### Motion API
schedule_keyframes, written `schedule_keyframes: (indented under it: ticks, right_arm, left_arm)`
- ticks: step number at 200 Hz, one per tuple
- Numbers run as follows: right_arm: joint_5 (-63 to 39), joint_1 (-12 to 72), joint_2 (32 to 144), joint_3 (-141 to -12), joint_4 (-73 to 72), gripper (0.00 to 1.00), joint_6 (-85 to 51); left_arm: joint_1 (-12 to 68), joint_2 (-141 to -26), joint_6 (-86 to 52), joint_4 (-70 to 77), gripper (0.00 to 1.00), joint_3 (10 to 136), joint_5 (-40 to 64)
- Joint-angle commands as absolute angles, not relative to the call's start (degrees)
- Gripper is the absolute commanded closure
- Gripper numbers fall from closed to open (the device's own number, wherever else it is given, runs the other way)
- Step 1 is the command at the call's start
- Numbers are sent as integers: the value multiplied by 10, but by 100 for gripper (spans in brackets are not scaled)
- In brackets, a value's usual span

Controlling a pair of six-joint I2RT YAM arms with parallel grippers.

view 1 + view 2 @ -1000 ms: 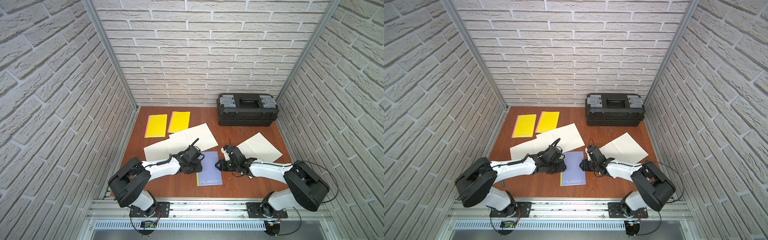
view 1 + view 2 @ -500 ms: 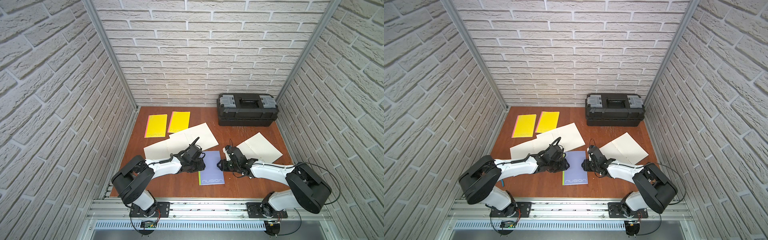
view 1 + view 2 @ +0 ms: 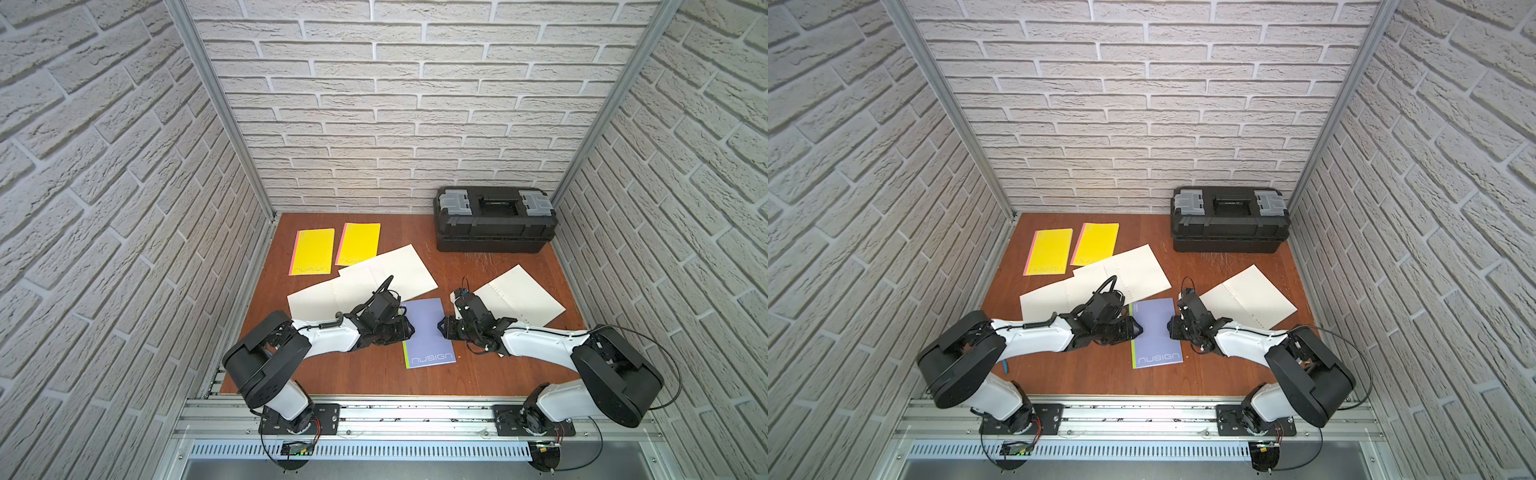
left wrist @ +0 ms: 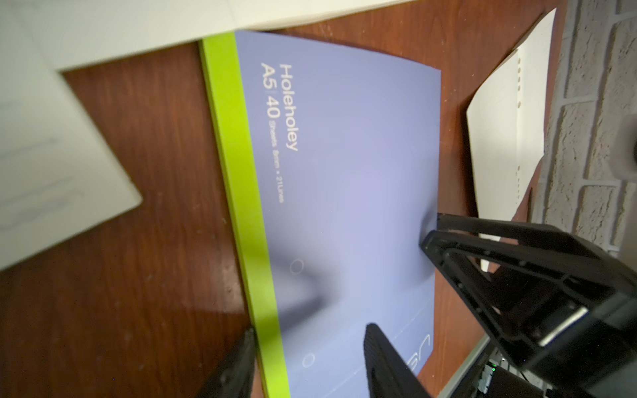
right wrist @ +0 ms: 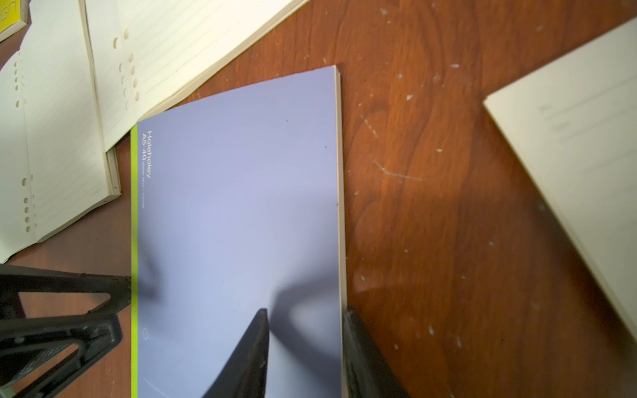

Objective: Close the notebook
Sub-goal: Pick up the notebook from the center of the board.

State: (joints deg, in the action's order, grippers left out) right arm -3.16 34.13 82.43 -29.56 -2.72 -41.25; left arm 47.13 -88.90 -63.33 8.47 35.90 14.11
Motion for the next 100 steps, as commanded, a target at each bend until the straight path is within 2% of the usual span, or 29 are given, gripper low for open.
schedule_keyframes:
  ticks: [1, 100]
  right_arm:
    - [-116, 358, 868, -261, 48, 63, -425]
    - [-124, 359, 876, -257, 36, 64, -427]
  left_arm:
    - [485, -904, -655, 237, 49, 364, 231]
    - [482, -917, -690, 336, 49, 360, 256]
